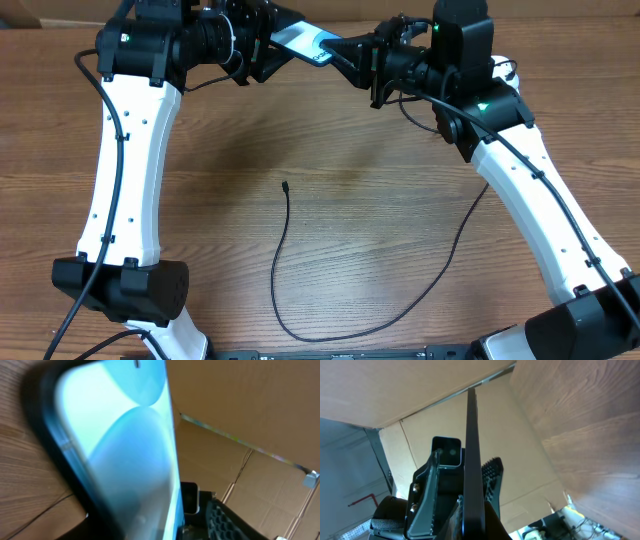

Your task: Plug charger to phone and switch on socket

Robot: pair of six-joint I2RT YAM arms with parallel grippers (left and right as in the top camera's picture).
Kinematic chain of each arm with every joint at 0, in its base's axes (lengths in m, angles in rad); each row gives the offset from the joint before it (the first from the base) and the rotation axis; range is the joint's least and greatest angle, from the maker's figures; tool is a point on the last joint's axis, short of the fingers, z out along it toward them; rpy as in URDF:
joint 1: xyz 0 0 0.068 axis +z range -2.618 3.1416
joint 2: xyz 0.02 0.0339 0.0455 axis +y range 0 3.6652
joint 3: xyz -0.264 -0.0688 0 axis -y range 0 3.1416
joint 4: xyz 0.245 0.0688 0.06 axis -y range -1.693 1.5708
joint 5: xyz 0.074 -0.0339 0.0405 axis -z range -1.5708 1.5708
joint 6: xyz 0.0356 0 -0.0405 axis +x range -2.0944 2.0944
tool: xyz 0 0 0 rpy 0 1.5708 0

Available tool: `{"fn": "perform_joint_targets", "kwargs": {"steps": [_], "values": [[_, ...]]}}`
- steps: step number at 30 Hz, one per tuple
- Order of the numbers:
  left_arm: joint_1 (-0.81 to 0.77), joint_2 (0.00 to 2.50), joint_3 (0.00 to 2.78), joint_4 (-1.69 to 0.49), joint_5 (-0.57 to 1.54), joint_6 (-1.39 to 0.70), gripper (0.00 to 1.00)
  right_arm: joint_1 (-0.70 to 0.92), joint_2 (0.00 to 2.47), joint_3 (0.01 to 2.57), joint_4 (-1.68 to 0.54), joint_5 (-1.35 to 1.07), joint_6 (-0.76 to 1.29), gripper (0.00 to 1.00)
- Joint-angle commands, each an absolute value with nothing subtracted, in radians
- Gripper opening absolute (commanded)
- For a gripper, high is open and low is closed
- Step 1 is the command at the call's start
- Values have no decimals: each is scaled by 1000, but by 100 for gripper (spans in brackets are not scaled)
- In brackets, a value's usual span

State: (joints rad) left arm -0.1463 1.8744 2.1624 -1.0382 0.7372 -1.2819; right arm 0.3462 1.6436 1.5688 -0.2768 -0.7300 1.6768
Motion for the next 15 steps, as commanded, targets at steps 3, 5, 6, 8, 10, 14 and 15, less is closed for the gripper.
{"fn": "perform_joint_targets", "kwargs": {"steps": [3,5,6,8,10,14,15], "values": [[-145,1885,2162,-1034,732,-1306,41,355,1614,1591,-258,-735,1728,3],[-145,1885,2162,-1034,722,-1310,42,355,1614,1591,-258,-735,1728,3],[-145,1885,2162,-1034,720,-1310,42,355,1614,1591,-258,-735,1728,4],[-145,1885,2162,-1034,711,-1310,41,355,1614,1591,-259,-736,1728,4],[-145,1885,2162,-1034,706,-1316,37,355,1614,1591,-258,-737,1729,4],[-145,1885,2162,-1034,702,-1333,29,370,1614,1591,-259,-735,1732,4],[-145,1885,2162,-1034,702,-1335,27,374,1614,1591,-259,-735,1732,4]]}}
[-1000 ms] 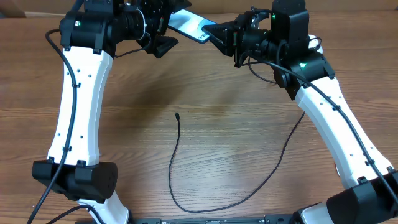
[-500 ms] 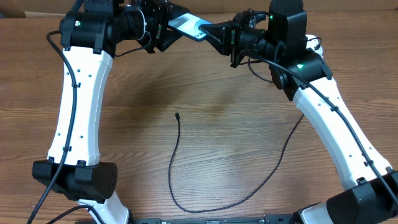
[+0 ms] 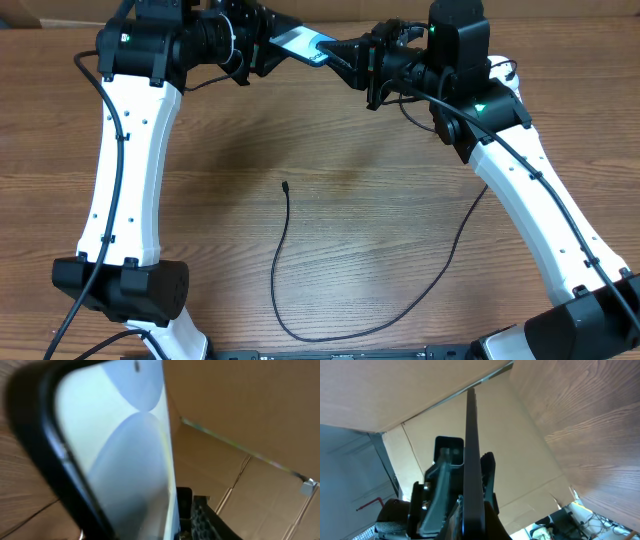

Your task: Plug charger to phone and switch on socket

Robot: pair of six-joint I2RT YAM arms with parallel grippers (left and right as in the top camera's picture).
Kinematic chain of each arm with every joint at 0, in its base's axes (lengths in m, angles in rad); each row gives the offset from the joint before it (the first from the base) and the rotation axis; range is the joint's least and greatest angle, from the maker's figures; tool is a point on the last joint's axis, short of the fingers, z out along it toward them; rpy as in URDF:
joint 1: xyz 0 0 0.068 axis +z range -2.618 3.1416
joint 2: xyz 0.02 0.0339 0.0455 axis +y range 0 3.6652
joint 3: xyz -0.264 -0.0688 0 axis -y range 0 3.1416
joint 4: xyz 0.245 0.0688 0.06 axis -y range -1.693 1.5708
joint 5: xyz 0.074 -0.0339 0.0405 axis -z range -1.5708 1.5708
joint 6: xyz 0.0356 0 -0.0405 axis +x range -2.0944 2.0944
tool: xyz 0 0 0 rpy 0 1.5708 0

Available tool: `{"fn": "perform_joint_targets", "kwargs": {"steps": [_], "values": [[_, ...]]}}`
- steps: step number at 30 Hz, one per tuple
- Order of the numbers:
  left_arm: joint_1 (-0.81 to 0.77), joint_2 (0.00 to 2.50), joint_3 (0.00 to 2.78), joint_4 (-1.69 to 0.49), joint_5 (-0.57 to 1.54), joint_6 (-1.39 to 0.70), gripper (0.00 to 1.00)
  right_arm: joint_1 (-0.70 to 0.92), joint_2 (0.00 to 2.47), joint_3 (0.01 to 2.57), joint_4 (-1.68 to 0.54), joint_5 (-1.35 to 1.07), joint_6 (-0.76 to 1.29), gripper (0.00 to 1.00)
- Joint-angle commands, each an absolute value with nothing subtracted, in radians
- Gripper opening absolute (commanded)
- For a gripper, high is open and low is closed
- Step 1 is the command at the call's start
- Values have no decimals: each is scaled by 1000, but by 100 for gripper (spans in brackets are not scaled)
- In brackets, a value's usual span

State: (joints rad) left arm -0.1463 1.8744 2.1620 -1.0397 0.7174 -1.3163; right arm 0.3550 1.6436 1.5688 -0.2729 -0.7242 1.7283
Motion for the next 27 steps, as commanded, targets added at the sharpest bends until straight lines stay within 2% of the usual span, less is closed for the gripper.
{"fn": "perform_joint_targets", "kwargs": {"steps": [1,6,10,11,15,18,20,21,23,27], "values": [[-145,1885,2162,-1034,700,-1336,27,377,1614,1591,-259,-734,1732,3],[-144,1885,2162,-1034,691,-1336,22,379,1614,1591,-259,-735,1732,4],[-144,1885,2162,-1034,676,-1348,11,394,1614,1591,-258,-735,1732,4],[-144,1885,2162,-1034,671,-1355,4,403,1614,1591,-258,-736,1732,5],[-144,1885,2162,-1035,651,-1365,4,424,1614,1591,-256,-735,1733,7],[-142,1885,2162,-1035,650,-1369,4,426,1614,1591,-257,-738,1726,11],[-143,1885,2162,-1038,643,-1365,4,426,1614,1591,-274,-738,1724,24],[-143,1885,2162,-1034,642,-1368,4,426,1614,1591,-278,-739,1724,43],[-142,1885,2162,-1034,635,-1366,4,426,1614,1591,-278,-739,1704,66],[-143,1885,2162,-1040,573,-1299,4,426,1614,1591,-303,-728,1589,83]]}}
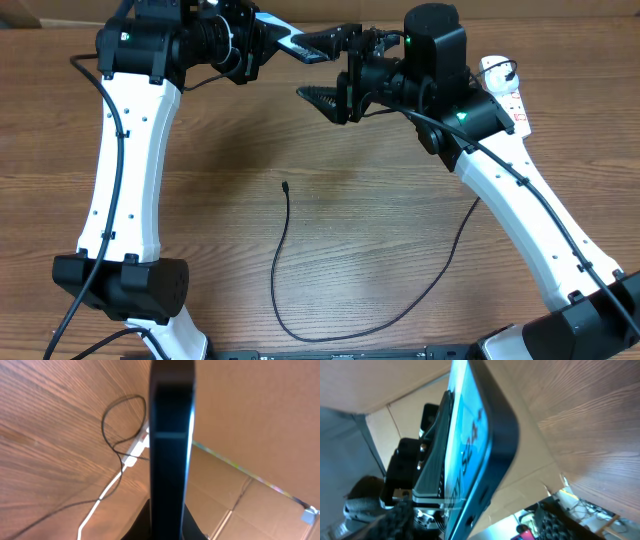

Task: Plug charger to phone and switch on socket
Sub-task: 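Release the phone from the right gripper and move it over the cable connector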

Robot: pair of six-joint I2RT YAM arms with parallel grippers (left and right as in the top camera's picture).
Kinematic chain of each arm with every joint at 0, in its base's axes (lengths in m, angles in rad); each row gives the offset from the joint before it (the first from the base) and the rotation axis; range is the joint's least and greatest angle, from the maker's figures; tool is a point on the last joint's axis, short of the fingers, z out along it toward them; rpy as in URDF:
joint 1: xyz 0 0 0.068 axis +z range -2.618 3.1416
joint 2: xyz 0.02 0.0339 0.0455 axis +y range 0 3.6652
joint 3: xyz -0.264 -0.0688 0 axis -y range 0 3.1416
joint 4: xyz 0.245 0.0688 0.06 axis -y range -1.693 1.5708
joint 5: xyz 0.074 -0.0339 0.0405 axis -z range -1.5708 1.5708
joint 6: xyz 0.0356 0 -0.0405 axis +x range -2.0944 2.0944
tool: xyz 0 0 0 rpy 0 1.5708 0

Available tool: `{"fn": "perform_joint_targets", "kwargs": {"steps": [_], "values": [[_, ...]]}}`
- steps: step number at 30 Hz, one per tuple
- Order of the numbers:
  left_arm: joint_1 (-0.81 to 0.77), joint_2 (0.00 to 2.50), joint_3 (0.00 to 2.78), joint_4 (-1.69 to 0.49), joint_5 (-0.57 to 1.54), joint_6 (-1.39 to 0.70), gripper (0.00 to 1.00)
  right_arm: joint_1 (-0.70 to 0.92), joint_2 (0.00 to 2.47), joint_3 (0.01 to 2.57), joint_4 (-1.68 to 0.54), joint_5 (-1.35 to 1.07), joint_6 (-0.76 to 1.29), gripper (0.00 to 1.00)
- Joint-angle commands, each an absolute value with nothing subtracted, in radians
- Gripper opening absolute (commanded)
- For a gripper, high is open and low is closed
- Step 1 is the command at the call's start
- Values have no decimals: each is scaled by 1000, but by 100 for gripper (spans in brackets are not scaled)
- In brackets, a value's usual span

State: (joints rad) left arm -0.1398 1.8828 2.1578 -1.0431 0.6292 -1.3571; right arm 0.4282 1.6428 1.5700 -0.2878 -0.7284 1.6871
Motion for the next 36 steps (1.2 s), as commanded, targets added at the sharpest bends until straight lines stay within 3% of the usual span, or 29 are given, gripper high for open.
{"fn": "perform_joint_targets", "kwargs": {"steps": [1,5,8,14,18,36], "values": [[-142,1885,2162,-1046,551,-1287,4,426,1614,1591,-318,-722,1558,87],[-123,1885,2162,-1124,402,-1255,4,417,1614,1591,-406,-688,1399,96],[-107,1885,2162,-1182,299,-1215,4,408,1614,1591,-487,-651,1230,96],[-106,1885,2162,-1282,136,-807,4,423,1626,1588,-819,-276,838,97],[-138,1885,2160,-1377,43,-627,4,437,1652,1539,-978,-57,832,100],[-144,1887,1987,-1412,-125,-520,4,449,1726,1341,-943,-140,802,100]]}}
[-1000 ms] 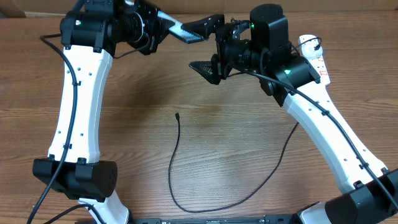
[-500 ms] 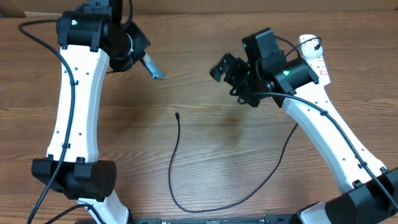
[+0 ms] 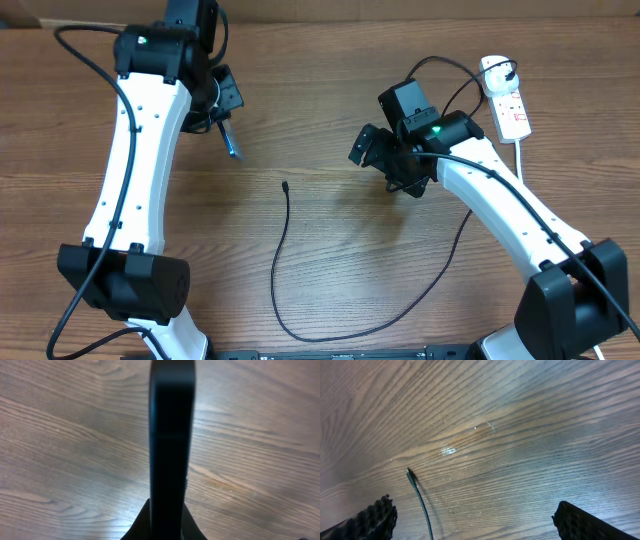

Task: Plug charger to phone and switch on socket
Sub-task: 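Release the phone from the right gripper and move it over the cable connector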

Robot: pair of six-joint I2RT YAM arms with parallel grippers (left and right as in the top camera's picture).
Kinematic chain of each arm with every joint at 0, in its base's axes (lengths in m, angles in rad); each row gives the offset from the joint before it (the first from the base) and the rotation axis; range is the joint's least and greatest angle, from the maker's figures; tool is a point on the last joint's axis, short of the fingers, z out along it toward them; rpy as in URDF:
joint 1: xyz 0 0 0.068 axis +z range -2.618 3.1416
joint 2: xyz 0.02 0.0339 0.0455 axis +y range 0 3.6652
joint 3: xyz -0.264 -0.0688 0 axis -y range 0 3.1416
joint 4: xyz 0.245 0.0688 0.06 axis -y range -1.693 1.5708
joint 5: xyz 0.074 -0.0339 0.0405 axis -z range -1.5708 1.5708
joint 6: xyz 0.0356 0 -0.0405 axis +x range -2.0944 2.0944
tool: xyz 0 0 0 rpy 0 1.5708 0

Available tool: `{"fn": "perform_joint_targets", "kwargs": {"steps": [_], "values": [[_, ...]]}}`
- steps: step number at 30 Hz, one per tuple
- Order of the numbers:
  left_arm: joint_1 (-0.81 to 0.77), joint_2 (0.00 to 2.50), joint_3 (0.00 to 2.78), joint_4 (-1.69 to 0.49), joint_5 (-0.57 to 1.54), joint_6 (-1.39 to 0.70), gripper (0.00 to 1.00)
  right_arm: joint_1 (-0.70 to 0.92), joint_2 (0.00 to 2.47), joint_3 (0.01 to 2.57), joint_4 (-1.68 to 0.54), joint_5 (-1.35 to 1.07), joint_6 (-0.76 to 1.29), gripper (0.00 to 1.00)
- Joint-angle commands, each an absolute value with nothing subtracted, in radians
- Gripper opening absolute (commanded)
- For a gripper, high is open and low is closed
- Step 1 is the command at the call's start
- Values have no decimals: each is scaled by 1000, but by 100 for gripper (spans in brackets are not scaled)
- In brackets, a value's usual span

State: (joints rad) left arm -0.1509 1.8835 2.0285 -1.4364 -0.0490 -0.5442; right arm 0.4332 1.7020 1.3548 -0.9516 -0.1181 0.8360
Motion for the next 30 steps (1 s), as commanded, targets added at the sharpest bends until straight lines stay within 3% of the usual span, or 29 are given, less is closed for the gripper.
{"fn": "perform_joint_targets", "kwargs": {"steps": [1,15,18,20,24,30], "values": [[-143,1887,1972,-1401,-140,-520,4,454,1731,1341,-945,-140,791,100],[-89,1887,1868,-1308,-130,-525,4,605,1787,1341,-816,-138,783,100],[-50,1887,1868,-1321,-130,-531,4,651,1833,1341,-773,-132,783,90],[-19,1887,1868,-1338,-130,-531,4,672,1862,1341,-741,-133,784,79],[28,1887,1868,-1359,-130,-531,4,695,1894,1341,-692,-137,784,67],[66,1887,1868,-1365,-55,-492,4,709,1963,1341,-615,-190,785,63]]}}
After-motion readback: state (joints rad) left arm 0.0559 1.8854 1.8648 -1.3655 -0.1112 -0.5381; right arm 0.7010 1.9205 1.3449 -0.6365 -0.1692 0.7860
